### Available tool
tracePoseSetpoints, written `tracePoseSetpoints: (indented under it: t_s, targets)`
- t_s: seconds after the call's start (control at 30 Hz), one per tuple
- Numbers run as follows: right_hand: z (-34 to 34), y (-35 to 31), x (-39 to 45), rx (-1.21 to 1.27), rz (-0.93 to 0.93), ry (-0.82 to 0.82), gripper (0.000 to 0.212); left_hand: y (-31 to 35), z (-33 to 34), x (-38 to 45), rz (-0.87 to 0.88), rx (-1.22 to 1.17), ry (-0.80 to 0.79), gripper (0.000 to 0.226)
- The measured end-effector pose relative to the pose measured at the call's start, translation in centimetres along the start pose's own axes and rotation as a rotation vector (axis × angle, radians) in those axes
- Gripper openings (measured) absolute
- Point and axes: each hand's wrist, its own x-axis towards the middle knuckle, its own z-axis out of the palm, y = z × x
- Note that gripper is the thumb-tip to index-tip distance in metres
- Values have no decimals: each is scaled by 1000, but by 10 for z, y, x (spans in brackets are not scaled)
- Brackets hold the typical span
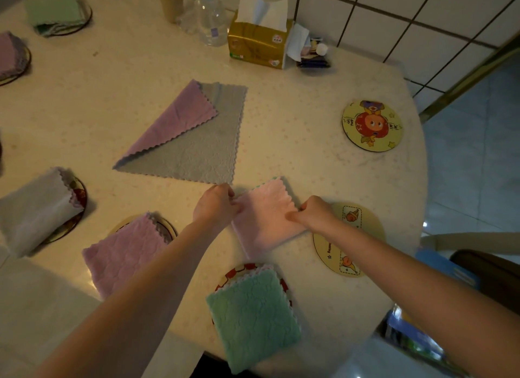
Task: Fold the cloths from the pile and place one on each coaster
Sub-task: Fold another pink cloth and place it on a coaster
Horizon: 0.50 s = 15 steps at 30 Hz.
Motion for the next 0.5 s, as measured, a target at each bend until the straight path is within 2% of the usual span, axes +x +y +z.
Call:
tracePoseSetpoints:
  t_s: [0.1, 0.17, 0.23, 0.37, 0.5]
  targets:
    - [-4, -2, -2, 183, 64, -53, 34, 2, 2, 2, -31, -60, -15, 28]
    - [-6, -2, -3, 223, 83, -66, 36, 3, 3, 2, -45, -74, -20, 23]
    - [-9, -3, -6, 240, 58, -67, 29, 4, 1, 0, -75, -126, -29, 19]
    - [-23, -1, -15, 385, -22, -21, 20, 8, -5, -3, -145, -401, -40, 9]
    - [-46, 18, -33, 523, -53, 39, 17, 36, -15, -7, -129, -706, -91, 21]
